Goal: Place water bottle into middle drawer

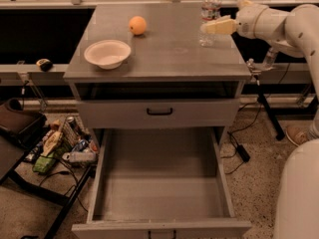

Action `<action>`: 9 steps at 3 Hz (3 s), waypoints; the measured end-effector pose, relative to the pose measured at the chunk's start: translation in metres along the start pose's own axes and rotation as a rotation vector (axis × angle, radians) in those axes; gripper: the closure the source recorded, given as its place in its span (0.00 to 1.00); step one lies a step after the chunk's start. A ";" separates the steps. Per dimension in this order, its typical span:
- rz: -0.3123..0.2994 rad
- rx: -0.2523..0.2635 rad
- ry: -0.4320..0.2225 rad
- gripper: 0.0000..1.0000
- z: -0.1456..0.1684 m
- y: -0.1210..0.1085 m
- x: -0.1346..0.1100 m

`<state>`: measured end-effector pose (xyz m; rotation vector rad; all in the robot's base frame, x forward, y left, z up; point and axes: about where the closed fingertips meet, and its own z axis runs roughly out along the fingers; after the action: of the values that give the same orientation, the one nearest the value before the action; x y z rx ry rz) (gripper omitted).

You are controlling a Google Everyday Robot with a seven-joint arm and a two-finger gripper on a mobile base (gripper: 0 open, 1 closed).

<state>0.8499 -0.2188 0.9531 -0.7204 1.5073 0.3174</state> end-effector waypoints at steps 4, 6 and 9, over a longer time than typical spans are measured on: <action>0.151 0.054 -0.058 0.19 0.062 -0.019 0.022; 0.152 0.054 -0.057 0.66 0.062 -0.019 0.022; 0.096 0.017 -0.099 1.00 0.055 -0.003 -0.005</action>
Offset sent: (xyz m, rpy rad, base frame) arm 0.0716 -0.0045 0.0005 0.1093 -0.0270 -0.0555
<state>0.8948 -0.1866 0.9535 -0.6116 1.4517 0.4069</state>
